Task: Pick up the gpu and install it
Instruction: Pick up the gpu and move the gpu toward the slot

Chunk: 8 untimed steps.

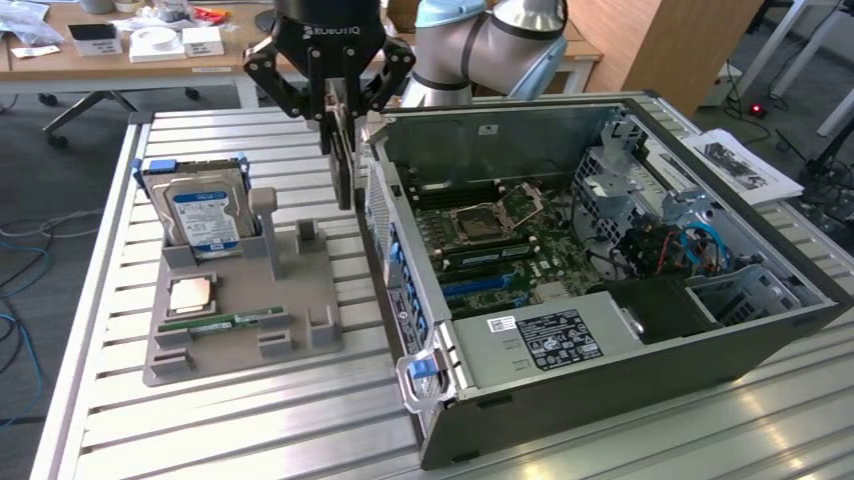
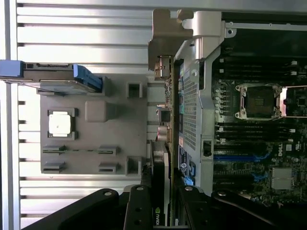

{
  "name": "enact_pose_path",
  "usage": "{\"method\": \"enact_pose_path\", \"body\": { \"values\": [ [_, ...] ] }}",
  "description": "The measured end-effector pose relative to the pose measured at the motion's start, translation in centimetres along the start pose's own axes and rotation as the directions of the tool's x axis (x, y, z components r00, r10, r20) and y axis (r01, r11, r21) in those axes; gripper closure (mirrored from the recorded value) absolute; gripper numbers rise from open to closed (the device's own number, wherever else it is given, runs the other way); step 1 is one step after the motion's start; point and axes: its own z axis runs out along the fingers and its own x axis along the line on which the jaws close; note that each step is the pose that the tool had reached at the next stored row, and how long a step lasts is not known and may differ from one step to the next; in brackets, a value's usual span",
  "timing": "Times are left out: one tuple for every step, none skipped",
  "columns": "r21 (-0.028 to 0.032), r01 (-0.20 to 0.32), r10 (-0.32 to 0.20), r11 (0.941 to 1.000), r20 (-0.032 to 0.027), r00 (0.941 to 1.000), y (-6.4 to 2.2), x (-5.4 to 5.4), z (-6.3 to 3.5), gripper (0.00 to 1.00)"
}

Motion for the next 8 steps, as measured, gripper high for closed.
{"method": "enact_pose_path", "body": {
  "values": [
    [0.0001, 0.0, 0.0, 1.0, -0.0001, 1.0, 0.0, -0.2, 0.0, 0.73],
    [0.0001, 0.0, 0.0, 1.0, -0.0001, 1.0, 0.0, -0.3, 0.0, 0.73],
    [0.0001, 0.0, 0.0, 1.0, -0.0001, 1.0, 0.0, -0.5, 0.01, 0.73],
    [0.0, 0.0, 0.0, 1.0, -0.0001, 1.0, 0.01, -0.7, 0.01, 0.73],
    [-0.0001, 0.0, 0.0, 1.0, 0.0, 1.0, 0.01, -0.9, 0.03, 0.73],
    [-0.0001, 0.0, 0.0, 1.0, 0.0, 1.0, 0.01, -1.1, 0.03, 0.73],
    [-0.0001, 0.0, 0.0, 1.0, 0.0, 1.0, 0.01, -1.3, 0.03, 0.73],
    [-0.0001, 0.0, 0.0, 1.0, 0.0, 1.0, 0.01, -1.5, 0.03, 0.73]
  ]
}}
